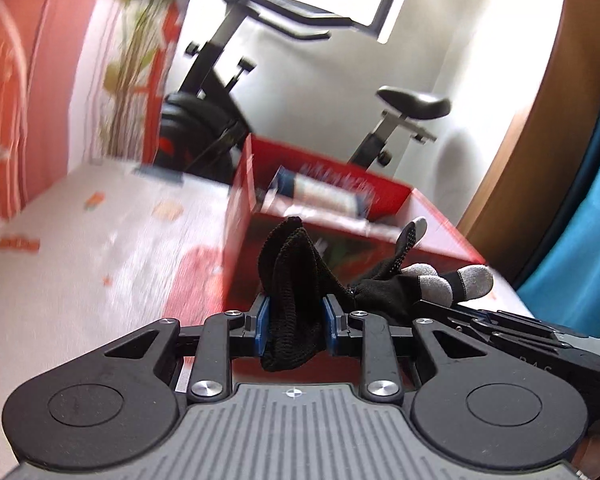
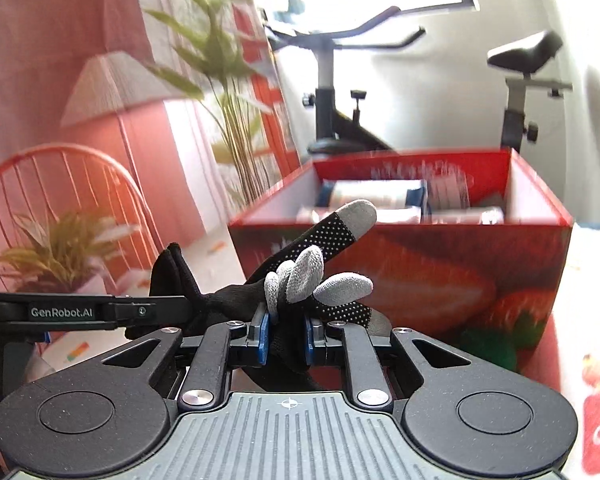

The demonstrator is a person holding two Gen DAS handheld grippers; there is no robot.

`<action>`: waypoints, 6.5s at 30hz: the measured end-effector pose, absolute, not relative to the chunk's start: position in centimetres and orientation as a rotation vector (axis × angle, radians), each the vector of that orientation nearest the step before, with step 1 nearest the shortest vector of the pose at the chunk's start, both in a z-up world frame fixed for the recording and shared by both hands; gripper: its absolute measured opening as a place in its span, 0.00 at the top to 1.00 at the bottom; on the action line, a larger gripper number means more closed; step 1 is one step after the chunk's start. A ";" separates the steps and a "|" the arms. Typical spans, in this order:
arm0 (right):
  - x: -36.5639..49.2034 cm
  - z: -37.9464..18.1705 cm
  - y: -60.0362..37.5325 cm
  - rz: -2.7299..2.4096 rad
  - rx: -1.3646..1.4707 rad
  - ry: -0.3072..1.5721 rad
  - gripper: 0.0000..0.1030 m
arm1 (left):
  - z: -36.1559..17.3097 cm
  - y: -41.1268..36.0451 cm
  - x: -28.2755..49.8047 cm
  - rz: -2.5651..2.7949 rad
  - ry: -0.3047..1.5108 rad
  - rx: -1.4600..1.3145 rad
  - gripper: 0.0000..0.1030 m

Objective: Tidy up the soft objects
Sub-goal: 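Lift the black glove with the left gripper over the red box, then drop the black glove into the red box and open the left gripper, then move the left tool down toward the green fabric ball, then grasp the green fabric ball with the left gripper, then lift the green ball with the left gripper and lower it into the box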

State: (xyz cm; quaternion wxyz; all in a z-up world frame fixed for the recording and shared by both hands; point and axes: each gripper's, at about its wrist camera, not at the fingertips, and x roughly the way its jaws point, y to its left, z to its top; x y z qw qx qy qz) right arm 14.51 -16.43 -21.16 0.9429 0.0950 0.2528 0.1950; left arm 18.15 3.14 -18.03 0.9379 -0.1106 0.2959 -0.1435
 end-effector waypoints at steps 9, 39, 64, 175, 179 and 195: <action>17.5 -16.8 -18.9 0.351 0.172 0.421 0.85 | -13.9 -0.5 24.3 -0.353 0.552 -0.175 0.72; 30.1 -21.5 -22.3 0.258 0.166 0.665 0.75 | -18.9 -2.2 35.1 -0.306 0.795 -0.020 0.53; 19.2 -16.3 -23.1 0.184 0.098 0.438 0.00 | -13.2 -1.5 25.1 -0.172 0.598 0.029 0.00; 24.5 -8.8 -24.7 0.259 -0.260 0.230 0.57 | -10.2 -12.2 34.3 -0.694 0.486 -0.232 0.48; 27.9 -11.0 -25.6 0.273 -0.252 0.268 0.58 | -12.9 -13.4 36.9 -0.656 0.517 -0.191 0.48; 34.7 -19.0 -27.6 0.270 -0.085 0.536 0.55 | -19.0 -13.4 42.6 -0.568 0.683 -0.145 0.32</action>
